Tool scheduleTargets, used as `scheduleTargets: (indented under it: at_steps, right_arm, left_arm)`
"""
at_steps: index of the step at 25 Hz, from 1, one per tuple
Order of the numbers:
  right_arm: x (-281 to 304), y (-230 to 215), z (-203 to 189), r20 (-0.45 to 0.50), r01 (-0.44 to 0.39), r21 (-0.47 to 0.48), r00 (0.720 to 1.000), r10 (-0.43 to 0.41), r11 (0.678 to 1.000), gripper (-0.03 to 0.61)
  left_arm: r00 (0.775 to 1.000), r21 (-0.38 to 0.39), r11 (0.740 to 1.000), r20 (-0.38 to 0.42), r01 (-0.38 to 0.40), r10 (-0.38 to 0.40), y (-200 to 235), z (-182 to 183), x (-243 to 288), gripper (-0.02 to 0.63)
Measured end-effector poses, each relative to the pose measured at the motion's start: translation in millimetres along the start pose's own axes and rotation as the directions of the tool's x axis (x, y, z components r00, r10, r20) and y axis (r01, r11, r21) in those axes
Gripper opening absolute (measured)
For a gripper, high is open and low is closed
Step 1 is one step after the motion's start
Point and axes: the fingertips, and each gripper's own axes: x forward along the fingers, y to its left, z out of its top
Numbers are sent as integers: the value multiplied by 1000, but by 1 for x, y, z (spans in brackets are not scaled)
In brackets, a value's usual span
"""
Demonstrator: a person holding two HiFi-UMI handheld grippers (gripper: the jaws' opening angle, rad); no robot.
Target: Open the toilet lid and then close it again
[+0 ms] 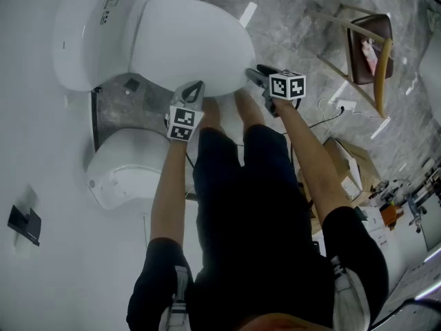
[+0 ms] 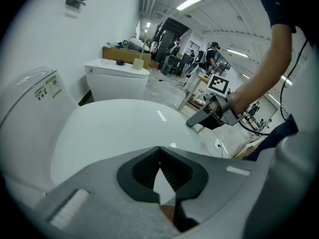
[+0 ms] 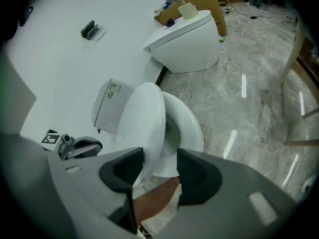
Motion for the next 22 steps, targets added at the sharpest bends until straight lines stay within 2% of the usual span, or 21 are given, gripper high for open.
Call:
scheduleTargets:
  at_steps: [9, 12, 22]
  right_arm:
    - [32, -31, -15, -54, 64, -43, 996, -66, 997, 133]
    - [40, -40, -19, -65, 90, -30, 994, -92, 995, 133]
    - [65, -67, -23, -103, 149, -73, 982, -156, 986, 138]
  left_arm:
    - [1000, -1, 1000, -18, 9, -9, 7, -10, 17, 11]
    - [1000, -5, 1000, -22, 12, -12, 7, -14, 22, 11]
    - [999, -9, 1000, -27, 21, -21, 15, -26, 34, 11]
